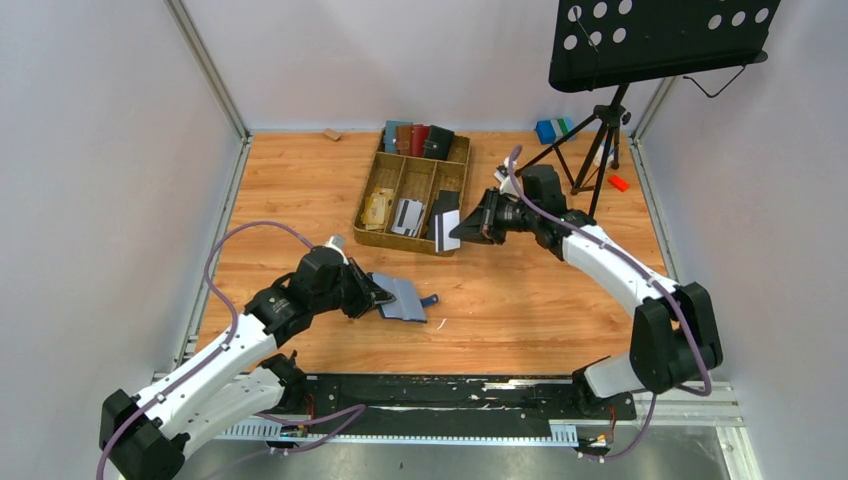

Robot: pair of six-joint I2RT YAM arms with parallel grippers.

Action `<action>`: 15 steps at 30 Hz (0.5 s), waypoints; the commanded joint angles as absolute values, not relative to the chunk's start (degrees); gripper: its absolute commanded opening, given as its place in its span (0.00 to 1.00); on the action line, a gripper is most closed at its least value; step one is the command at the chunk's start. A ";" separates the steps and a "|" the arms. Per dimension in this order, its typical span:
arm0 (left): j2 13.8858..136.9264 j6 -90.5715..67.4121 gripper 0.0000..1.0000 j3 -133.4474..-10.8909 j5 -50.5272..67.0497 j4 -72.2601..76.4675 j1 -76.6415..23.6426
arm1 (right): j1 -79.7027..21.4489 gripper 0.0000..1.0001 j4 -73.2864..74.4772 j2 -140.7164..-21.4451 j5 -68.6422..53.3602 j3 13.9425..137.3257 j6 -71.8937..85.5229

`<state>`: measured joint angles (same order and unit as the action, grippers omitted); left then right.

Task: Take the credit cards out of the card holder
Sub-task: Place the credit card in the storage box.

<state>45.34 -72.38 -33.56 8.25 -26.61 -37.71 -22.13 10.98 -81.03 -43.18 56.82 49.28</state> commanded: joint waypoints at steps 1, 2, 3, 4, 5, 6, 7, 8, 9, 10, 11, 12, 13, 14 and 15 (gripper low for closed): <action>45.80 -69.80 0.01 -34.17 8.82 -26.89 -37.35 | -23.49 0.00 7.78 -84.91 -38.25 62.72 48.02; 46.06 -69.46 0.01 -34.25 8.94 -27.06 -37.38 | -23.66 0.00 7.40 -85.93 -37.73 63.66 48.18; 46.20 -69.13 0.01 -34.41 9.08 -27.18 -37.36 | -23.91 0.00 6.73 -86.94 -37.41 64.35 48.43; 46.40 -68.85 0.01 -34.48 9.20 -27.24 -37.38 | -24.15 0.00 5.92 -88.11 -37.18 65.05 48.57; 46.61 -68.35 0.01 -34.56 9.21 -27.34 -37.41 | -24.36 0.00 5.24 -89.28 -36.91 66.05 48.63; 46.66 -67.98 0.01 -34.78 9.18 -27.58 -37.33 | -24.77 0.00 5.01 -91.23 -36.84 67.15 48.66; 46.77 -67.43 0.01 -35.11 9.06 -28.05 -37.28 | -25.05 0.00 4.89 -92.77 -36.57 68.32 48.45; 46.93 -66.80 0.01 -35.69 8.99 -28.70 -37.08 | -25.39 0.00 4.90 -94.25 -36.44 69.54 48.24; 47.15 -66.03 0.01 -36.54 8.97 -29.62 -36.80 | -25.71 0.00 4.84 -95.88 -36.26 71.20 48.05; 47.55 -64.25 0.01 -37.70 8.92 -30.78 -36.41 | -25.98 0.00 4.81 -98.05 -36.02 72.89 47.99; 47.70 -63.81 0.01 -38.36 8.78 -31.43 -36.22 | -26.07 0.00 4.76 -99.02 -35.92 73.77 47.99; 48.07 -62.23 0.01 -39.26 8.48 -33.00 -35.94 | -26.24 0.00 4.72 -100.64 -35.64 74.88 47.91; 48.35 -61.06 0.01 -40.16 8.09 -34.22 -35.73 | -26.35 0.00 4.71 -102.61 -35.26 76.07 47.69; 48.68 -60.05 0.01 -40.97 7.76 -35.28 -35.52 | -26.42 0.00 4.82 -104.02 -34.89 77.32 47.56; 48.95 -59.23 0.01 -41.58 7.54 -36.05 -35.39 | -26.44 0.00 4.78 -105.53 -34.66 78.46 47.54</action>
